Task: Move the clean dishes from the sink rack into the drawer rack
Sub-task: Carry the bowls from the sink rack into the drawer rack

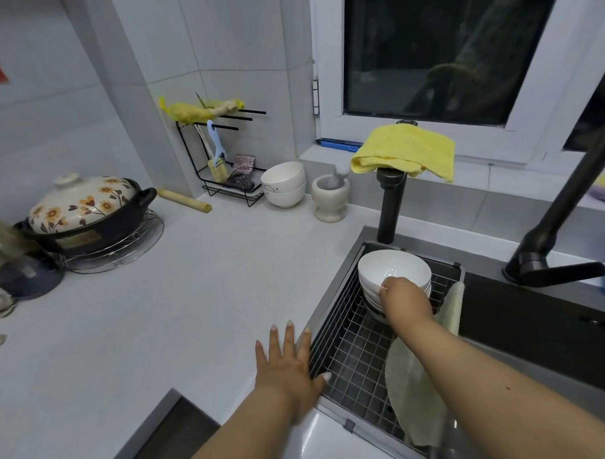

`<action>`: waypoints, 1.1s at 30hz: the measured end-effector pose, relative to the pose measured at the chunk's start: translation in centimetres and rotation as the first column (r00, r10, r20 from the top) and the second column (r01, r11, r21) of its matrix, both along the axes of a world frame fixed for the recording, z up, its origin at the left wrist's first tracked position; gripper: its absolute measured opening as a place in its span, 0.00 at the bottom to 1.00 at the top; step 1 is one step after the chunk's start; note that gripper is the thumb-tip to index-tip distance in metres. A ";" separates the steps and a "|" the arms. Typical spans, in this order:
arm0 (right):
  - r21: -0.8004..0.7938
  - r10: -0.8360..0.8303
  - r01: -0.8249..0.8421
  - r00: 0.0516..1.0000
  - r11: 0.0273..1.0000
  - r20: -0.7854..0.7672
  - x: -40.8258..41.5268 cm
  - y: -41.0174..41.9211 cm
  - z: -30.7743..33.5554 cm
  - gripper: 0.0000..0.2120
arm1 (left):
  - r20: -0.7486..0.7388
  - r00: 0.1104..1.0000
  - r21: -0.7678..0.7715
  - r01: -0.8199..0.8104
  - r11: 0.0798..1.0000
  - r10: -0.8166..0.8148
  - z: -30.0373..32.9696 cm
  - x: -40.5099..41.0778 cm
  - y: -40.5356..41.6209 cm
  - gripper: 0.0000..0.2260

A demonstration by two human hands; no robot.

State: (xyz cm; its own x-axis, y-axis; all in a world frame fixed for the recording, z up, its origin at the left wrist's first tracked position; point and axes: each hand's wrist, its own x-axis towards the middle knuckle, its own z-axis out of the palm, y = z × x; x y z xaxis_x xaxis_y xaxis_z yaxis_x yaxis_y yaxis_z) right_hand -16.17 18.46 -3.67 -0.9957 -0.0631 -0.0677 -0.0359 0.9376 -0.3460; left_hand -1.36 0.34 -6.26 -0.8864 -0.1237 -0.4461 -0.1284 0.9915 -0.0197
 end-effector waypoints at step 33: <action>-0.321 0.515 -0.622 0.778 0.715 -0.360 13.2 -9.5 9.5 0.14 | 0.605 0.423 0.784 -0.164 -0.599 0.675 10.6 5.1 -6.4 0.29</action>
